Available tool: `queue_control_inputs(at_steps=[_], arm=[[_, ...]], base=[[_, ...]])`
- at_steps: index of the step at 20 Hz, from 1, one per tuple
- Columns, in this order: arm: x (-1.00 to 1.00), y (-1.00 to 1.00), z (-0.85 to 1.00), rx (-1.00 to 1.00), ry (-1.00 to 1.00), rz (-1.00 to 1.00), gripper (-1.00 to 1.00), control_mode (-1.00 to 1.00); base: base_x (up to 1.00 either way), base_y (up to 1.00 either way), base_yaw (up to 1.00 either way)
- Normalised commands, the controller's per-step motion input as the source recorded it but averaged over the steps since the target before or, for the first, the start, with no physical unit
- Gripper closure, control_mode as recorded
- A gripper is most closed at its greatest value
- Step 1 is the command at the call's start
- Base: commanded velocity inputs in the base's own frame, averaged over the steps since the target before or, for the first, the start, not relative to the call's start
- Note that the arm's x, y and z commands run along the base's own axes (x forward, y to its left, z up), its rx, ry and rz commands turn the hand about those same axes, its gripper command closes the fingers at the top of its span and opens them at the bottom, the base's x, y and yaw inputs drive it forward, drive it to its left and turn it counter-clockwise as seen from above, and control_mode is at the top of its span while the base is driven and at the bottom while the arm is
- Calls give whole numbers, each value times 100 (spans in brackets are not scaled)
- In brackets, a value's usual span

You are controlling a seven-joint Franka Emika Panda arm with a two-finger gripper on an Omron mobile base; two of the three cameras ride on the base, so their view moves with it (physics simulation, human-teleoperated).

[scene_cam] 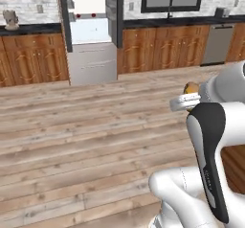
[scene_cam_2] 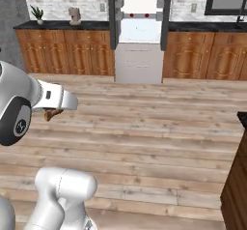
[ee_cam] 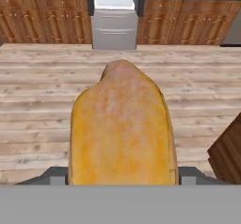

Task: Gather the bell peppers from the fridge and place them on a tray on the dining counter. Then gather the fish and chicken drumstick from the fridge and place them on the other tray.

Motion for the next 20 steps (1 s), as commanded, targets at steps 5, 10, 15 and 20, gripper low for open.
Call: queue_control_inputs(at_steps=[5,10,15,20], arm=[[0,0,0,0,0,0,100,100],[0,0,0,0,0,0,100,100],[0,0,0,0,0,0,100,100],[0,0,0,0,0,0,100,100]], base=[[-100,-30,8],[-100,-51,2],[-100,-85,0],[-100,-99,0]])
